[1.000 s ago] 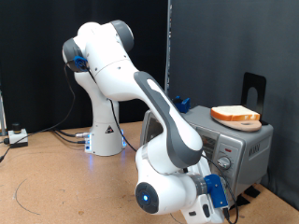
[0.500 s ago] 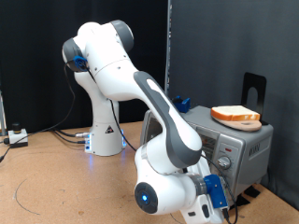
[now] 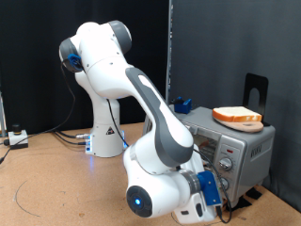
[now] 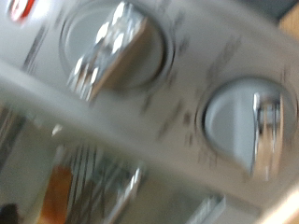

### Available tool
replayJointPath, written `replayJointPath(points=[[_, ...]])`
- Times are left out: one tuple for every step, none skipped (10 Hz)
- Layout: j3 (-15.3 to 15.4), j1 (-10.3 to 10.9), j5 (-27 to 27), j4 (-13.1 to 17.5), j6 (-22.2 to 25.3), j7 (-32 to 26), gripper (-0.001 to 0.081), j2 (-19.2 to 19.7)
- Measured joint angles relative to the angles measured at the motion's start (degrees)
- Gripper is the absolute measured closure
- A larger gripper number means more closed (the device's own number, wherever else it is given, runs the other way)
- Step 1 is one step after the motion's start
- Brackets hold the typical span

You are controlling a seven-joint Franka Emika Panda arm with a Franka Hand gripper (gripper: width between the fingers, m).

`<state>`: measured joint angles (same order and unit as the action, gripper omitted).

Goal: Make a piece of toast with the oven

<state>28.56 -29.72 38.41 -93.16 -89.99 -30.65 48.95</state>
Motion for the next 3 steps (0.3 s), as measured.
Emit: replayJointPath(points=[[-0.80, -0.04, -2.69, 0.73, 1.35, 1.18, 0.0051, -1.16], [-1.53, -0.18, -4.58, 1.47, 2.89, 2.08, 0.0013, -2.30], [-2.12, -0.53, -5.33, 2.29, 4.92, 3.66, 0.0013, -3.20]])
